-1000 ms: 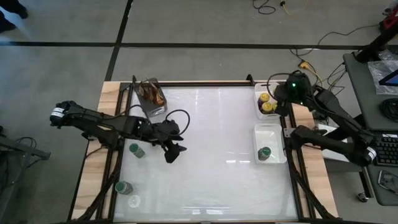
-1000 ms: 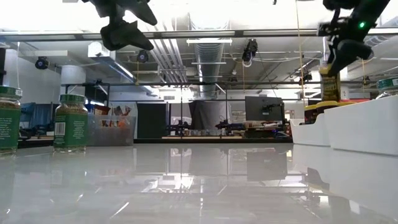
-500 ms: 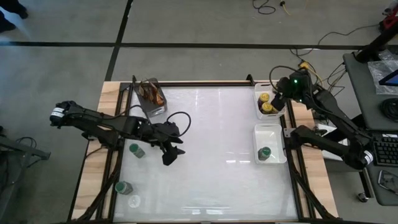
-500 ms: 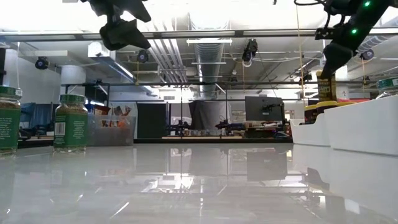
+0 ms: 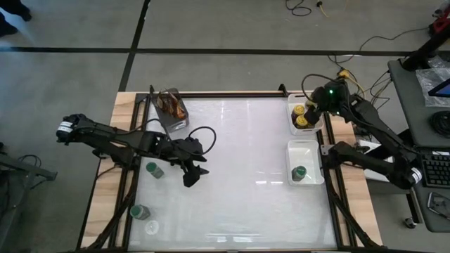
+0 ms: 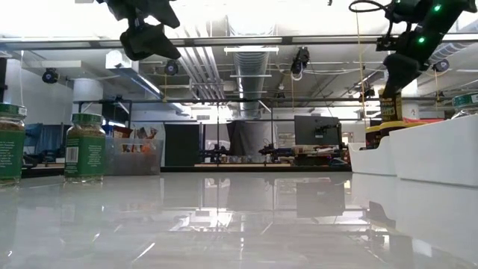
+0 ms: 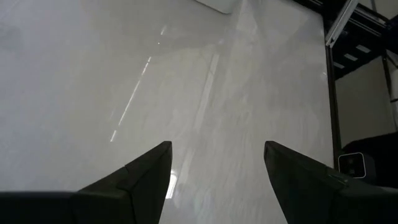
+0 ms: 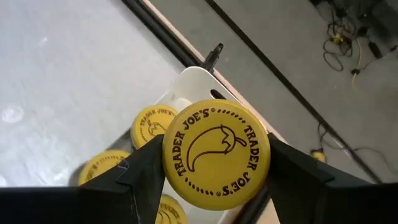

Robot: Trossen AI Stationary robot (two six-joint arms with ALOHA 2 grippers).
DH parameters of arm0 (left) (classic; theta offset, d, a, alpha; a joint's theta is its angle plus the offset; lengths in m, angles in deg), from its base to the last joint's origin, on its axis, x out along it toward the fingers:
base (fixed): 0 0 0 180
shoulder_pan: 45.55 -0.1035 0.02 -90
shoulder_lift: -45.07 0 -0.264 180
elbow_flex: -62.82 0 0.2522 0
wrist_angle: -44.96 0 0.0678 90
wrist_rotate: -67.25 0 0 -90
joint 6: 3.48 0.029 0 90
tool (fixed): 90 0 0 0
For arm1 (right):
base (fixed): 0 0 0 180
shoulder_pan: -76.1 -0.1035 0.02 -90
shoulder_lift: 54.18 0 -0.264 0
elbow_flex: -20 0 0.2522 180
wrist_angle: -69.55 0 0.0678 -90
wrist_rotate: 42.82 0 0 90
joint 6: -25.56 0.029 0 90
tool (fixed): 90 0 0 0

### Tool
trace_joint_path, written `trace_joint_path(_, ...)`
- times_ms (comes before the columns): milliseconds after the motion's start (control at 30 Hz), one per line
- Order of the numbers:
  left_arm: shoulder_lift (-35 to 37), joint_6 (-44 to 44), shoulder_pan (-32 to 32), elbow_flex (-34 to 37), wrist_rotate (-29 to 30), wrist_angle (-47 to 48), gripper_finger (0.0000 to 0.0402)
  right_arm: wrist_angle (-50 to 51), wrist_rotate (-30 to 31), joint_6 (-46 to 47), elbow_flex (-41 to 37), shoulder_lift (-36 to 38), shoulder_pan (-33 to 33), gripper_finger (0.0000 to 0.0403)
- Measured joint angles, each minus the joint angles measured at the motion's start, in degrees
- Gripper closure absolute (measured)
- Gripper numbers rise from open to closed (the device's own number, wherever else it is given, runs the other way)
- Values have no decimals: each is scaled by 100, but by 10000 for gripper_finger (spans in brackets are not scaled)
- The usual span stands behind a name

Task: Sort spices by type
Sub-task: Put the yellow seasoning bottle into the top white bin

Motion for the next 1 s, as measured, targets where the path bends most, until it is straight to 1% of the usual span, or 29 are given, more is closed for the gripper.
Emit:
trace_joint_path(67,0,0,0,0,0,0,162,-35,26,283,73,-64,-64,179)
trace_joint_path(167,0,25,0,0,3,2,162,-69,296,685,158,-202,-265,179)
trace_joint_path(267,0,114,0,0,7,2,162,-52,850,980,160,-392,-570,179)
trace_joint_path(400,2,198,0,0,9,4,162,-303,1576,1782,222,-699,-966,179)
trace_joint_path(633,2,232,17,0,8,9,162,-418,2792,2686,283,-1329,-1309,179)
trace_joint_path(800,2,388,30,0,7,47,162,-455,3074,3449,451,-1700,-1321,179)
trace_joint_path(867,2,447,35,0,7,65,162,-449,3208,3605,500,-1813,-1328,179)
trace_joint_path(1000,2,466,35,0,7,166,162,-294,3226,3798,516,-1951,-1330,179)
